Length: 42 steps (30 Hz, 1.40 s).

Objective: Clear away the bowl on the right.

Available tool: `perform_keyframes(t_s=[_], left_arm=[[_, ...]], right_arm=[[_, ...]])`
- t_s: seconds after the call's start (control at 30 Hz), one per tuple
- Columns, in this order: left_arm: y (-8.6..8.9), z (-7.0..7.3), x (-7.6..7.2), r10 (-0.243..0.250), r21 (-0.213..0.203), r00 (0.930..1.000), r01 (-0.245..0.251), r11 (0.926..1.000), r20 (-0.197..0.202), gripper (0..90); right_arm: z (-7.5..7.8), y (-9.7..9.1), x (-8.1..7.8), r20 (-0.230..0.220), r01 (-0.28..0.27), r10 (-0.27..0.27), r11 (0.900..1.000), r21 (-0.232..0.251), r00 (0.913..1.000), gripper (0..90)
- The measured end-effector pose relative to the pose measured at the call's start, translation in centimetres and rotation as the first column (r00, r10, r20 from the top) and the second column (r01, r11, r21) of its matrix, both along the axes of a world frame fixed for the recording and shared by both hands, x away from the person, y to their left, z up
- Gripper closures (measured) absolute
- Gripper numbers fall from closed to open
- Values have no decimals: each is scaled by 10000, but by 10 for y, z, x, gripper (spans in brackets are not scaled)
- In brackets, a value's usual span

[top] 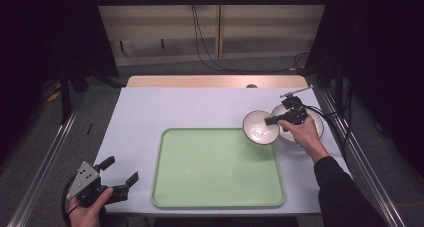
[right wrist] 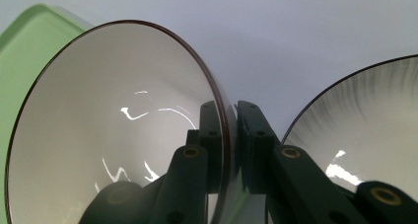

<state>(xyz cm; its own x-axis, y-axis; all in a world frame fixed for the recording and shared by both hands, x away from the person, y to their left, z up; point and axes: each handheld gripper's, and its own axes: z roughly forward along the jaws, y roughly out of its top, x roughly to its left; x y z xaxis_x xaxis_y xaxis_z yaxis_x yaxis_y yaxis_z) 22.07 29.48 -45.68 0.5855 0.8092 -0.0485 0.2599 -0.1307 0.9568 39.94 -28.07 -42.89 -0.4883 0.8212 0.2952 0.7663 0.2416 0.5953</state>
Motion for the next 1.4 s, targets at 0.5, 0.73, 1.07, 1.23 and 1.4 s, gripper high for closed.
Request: perform_keyframes(t_s=[0.5,0.73,1.07,1.23,1.4], left_arm=[[0,0,1,-48,-76,9999,47,10000,-105,24],[0,0,1,-69,-29,9999,68,10000,-82,24],[-1,0,0,-62,-53,9999,61,10000,-80,24],[-1,0,0,-39,-24,10000,39,10000,-52,24],[0,0,1,-65,-53,9999,65,10000,-79,24]], right_arm=[[-8,5,7,-710,237,-256,9993,-277,9971,821],[-13,8,10,-773,94,-120,9994,-341,9969,822],[-14,7,10,-901,251,-287,9988,-417,9955,823],[-14,7,10,-906,250,-304,9978,-608,9954,826],[-17,7,11,-883,335,-395,9971,-683,9953,828]])
